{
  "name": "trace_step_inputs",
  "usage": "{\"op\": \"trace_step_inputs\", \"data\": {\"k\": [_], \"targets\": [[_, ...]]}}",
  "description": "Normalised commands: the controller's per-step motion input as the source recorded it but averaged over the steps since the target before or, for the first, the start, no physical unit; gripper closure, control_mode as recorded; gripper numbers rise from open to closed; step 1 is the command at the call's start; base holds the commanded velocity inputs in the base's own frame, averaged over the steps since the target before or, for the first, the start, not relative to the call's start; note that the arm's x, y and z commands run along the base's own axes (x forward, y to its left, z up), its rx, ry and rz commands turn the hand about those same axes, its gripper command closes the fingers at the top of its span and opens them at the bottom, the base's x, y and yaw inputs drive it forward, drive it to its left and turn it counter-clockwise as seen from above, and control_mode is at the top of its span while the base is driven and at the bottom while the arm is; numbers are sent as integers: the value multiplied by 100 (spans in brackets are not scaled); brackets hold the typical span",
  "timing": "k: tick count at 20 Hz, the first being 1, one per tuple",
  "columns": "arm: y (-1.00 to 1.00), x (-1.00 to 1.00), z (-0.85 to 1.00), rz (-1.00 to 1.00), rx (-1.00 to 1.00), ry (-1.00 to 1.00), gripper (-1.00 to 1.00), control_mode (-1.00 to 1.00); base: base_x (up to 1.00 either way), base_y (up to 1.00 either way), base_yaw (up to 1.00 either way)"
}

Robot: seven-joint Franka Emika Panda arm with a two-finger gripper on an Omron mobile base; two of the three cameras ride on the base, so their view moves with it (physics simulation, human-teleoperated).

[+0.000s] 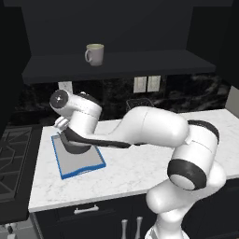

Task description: Pick the kettle from the counter and place it on the tray. Then pick the mug from the cabinet and place it on the tray. Then close the cabinet doors.

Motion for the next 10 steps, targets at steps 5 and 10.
{"op": "trace_step_inputs", "data": {"k": [5, 10], "targets": [[-55, -57, 21, -1, 15, -19, -100, -100, 0, 0, 0], [-24, -9, 70, -6, 16, -3, -100, -100, 0, 0, 0]]}}
